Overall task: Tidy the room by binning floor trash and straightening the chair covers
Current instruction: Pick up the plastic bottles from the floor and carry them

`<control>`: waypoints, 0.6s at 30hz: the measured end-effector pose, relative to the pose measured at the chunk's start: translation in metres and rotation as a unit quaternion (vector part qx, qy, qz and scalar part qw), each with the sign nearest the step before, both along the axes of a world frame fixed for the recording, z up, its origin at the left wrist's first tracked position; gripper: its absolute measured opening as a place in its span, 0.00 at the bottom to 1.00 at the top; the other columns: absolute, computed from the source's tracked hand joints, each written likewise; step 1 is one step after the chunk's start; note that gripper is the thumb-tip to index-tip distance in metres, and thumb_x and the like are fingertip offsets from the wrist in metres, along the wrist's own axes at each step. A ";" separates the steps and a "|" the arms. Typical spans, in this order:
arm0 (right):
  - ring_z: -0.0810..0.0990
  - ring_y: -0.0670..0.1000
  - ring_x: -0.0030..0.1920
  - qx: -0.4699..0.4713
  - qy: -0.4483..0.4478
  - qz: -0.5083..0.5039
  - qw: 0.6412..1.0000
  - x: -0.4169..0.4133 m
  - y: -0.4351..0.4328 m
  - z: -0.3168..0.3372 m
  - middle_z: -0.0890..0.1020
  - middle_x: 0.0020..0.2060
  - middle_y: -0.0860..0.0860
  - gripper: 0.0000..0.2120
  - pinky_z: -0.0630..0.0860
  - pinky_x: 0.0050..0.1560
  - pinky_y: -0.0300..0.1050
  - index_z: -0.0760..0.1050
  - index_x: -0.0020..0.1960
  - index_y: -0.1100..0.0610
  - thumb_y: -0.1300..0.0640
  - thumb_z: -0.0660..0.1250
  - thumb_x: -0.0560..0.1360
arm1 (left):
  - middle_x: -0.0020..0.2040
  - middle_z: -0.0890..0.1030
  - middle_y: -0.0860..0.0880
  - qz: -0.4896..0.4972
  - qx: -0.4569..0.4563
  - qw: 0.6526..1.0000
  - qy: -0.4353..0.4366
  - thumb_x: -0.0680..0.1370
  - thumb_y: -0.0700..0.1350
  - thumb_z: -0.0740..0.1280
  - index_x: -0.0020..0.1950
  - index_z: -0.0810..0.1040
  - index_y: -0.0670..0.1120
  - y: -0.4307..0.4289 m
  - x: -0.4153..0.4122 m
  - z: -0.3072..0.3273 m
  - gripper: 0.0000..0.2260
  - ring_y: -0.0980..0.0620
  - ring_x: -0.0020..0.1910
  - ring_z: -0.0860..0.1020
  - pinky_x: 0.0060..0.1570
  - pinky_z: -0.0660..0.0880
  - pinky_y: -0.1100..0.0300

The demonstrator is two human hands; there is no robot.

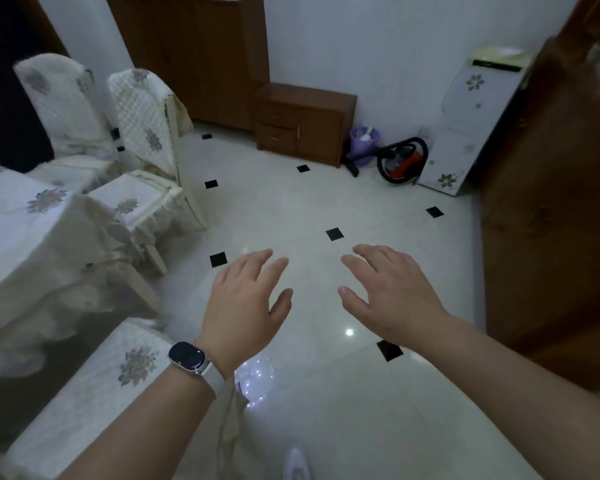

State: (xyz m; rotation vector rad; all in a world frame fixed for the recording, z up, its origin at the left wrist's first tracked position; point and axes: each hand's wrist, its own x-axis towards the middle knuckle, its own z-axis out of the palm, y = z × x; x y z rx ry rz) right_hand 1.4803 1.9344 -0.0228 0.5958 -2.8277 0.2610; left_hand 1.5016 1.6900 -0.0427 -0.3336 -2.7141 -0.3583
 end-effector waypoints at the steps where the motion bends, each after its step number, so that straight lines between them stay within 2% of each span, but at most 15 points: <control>1: 0.76 0.57 0.61 0.002 0.002 -0.004 1.000 -0.014 -0.004 0.003 0.79 0.61 0.55 0.25 0.72 0.59 0.54 0.77 0.62 0.56 0.42 0.56 0.75 | 0.64 0.78 0.45 -0.006 -0.002 1.000 0.003 0.77 0.55 0.63 0.66 0.77 0.48 -0.004 -0.016 0.002 0.20 0.41 0.61 0.76 0.60 0.73 0.46; 8: 0.73 0.56 0.64 0.001 -0.004 -0.027 1.000 -0.088 -0.015 0.013 0.77 0.63 0.54 0.26 0.69 0.62 0.53 0.76 0.65 0.55 0.41 0.54 0.76 | 0.66 0.77 0.45 -0.028 -0.007 0.999 -0.018 0.78 0.55 0.62 0.68 0.76 0.48 -0.012 -0.106 0.012 0.21 0.42 0.64 0.75 0.63 0.71 0.46; 18: 0.76 0.57 0.60 -0.021 0.006 -0.010 1.000 -0.236 0.010 -0.014 0.79 0.60 0.55 0.25 0.72 0.59 0.53 0.77 0.63 0.57 0.42 0.55 0.76 | 0.65 0.78 0.45 -0.030 -0.009 0.999 -0.030 0.78 0.55 0.61 0.68 0.76 0.47 0.011 -0.243 -0.012 0.22 0.42 0.63 0.75 0.62 0.70 0.47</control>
